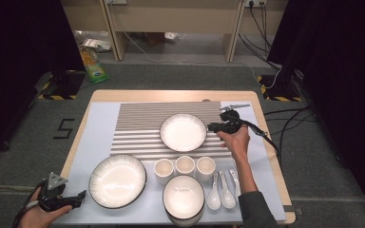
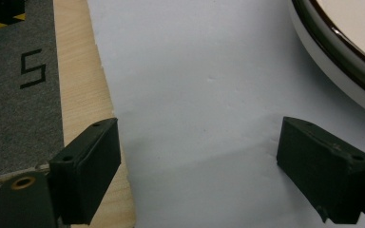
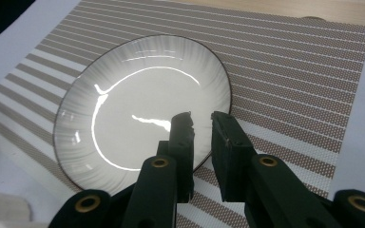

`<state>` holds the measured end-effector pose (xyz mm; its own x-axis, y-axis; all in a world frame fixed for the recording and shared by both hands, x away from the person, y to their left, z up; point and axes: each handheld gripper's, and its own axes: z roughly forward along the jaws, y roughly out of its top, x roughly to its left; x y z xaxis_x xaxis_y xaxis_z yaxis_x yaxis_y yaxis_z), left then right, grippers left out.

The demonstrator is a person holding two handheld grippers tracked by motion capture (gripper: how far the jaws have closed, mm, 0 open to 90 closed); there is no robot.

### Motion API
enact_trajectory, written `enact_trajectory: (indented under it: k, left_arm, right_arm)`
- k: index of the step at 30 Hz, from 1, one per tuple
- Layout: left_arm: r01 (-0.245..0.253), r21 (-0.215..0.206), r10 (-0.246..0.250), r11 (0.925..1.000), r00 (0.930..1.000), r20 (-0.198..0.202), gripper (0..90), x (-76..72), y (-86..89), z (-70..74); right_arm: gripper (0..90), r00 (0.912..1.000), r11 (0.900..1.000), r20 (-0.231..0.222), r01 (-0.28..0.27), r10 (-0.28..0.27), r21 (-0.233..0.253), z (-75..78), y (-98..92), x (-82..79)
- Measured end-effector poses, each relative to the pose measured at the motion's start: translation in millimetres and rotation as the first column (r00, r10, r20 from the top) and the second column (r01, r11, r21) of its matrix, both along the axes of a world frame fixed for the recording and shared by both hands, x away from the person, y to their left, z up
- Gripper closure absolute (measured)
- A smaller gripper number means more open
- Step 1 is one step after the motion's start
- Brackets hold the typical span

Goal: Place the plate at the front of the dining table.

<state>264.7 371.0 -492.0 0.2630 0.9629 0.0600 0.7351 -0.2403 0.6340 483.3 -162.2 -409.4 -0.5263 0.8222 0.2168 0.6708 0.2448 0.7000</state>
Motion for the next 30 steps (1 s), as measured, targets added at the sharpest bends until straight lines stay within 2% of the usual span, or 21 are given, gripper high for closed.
enact_trajectory:
  k: [6,9,20,24,27,30]
  left_arm:
    - [-0.001,-0.003,0.001,1.0000,1.0000,-0.001,13.9,0.1,0.2,-0.1]
    - [-0.002,-0.008,0.002,1.0000,1.0000,-0.003,14.0,0.2,0.5,-0.1]
    - [0.010,-0.040,-0.011,0.9992,0.9999,-0.004,17.4,0.3,2.7,-0.2]
    - [0.029,-0.054,-0.030,0.9981,0.9993,-0.021,17.2,-0.8,2.8,0.9]
    - [0.046,-0.060,-0.048,0.9971,0.9984,-0.030,16.9,-2.6,1.2,1.9]
    - [0.048,-0.056,-0.049,0.9973,0.9983,-0.031,16.3,-2.4,-0.7,1.1]
  right_arm:
    - [76.4,0.9991,0.999,0.017,-0.038,0.038,0.003,6.8,-3.1,-17.6]
    - [74.8,0.9973,0.998,0.040,-0.062,0.062,-0.005,11.0,-3.4,-27.7]
    - [60.0,0.9865,0.990,0.087,-0.137,0.138,-0.020,25.7,1.5,-69.4]
    - [53.7,0.9847,0.989,0.093,-0.144,0.147,-0.035,30.9,4.6,-83.6]
    - [48.4,0.9838,0.988,0.096,-0.149,0.151,-0.026,32.6,5.2,-90.4]
    - [45.1,0.9833,0.988,0.100,-0.148,0.152,-0.042,33.2,4.8,-96.0]
